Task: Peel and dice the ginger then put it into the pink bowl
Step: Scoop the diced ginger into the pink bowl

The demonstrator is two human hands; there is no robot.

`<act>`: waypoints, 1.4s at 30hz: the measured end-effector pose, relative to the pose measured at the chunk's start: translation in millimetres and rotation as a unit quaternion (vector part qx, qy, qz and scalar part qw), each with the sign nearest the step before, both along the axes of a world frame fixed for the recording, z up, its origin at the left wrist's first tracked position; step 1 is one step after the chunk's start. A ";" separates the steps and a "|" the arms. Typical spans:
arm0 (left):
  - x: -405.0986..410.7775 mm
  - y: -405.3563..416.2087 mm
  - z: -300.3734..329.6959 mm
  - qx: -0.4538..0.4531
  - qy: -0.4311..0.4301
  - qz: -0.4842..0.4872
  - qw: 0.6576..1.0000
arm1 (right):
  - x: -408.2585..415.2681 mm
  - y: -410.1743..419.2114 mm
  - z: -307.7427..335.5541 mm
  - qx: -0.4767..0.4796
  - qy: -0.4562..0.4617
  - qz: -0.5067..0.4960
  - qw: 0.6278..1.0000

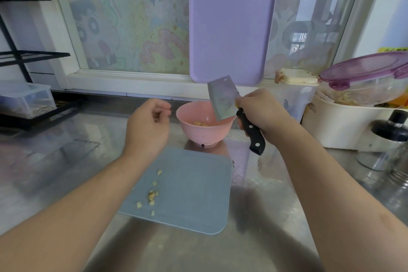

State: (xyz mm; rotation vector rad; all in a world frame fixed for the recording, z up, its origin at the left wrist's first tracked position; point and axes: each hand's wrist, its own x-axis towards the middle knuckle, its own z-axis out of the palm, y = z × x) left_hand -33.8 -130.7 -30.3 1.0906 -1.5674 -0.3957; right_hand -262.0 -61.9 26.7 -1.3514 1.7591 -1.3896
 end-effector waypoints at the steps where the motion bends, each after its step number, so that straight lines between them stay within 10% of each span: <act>1: 7.7 0.8 -6.0 0.025 0.003 0.013 1.000 | 2.9 2.4 2.4 -0.005 0.011 0.012 1.000; 12: 77.2 60.4 -63.4 0.150 -0.215 -0.019 0.965 | 74.9 43.3 -12.1 0.073 0.201 0.167 0.962; 42: 26.5 95.9 -36.5 0.272 -0.124 -0.058 0.953 | 139.9 96.8 -68.4 0.197 0.236 0.104 0.946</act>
